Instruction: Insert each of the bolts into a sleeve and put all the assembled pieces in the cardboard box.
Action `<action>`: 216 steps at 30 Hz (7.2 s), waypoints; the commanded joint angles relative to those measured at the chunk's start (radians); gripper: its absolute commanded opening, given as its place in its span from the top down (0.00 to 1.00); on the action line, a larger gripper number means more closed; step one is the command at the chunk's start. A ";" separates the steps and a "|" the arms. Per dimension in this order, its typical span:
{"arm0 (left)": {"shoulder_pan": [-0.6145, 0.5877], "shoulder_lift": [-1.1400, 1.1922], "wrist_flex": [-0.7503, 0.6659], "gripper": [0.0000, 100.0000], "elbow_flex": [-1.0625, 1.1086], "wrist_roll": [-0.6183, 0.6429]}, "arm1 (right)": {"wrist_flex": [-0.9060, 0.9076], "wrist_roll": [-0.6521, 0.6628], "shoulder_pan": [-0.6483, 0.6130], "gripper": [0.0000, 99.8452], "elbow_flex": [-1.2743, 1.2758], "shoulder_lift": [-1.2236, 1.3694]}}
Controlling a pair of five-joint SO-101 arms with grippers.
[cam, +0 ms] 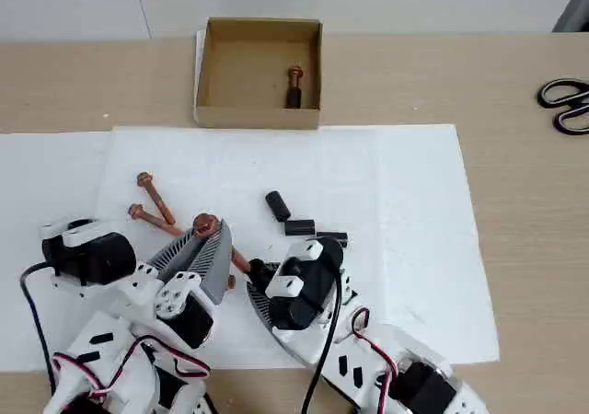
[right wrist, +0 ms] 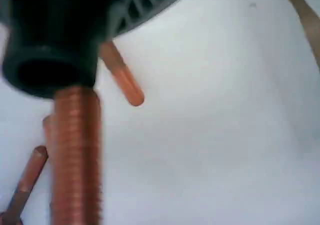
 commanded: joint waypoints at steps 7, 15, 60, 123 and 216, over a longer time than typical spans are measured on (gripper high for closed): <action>0.014 -0.011 -0.025 0.99 0.015 0.008 | -0.038 0.000 -0.068 1.00 -0.011 -0.005; 0.014 -0.011 -0.018 0.99 0.016 0.008 | -0.039 0.000 -0.062 1.00 -0.014 -0.005; 0.176 -0.008 0.270 0.93 -0.004 -0.126 | -0.039 0.002 -0.039 1.00 -0.015 -0.007; -0.391 -0.012 0.060 0.99 -0.119 -0.479 | -0.156 0.000 0.191 1.00 0.023 0.002; -0.603 -0.012 0.193 0.99 0.070 -0.261 | -0.564 -0.031 0.568 0.99 -2.153 2.720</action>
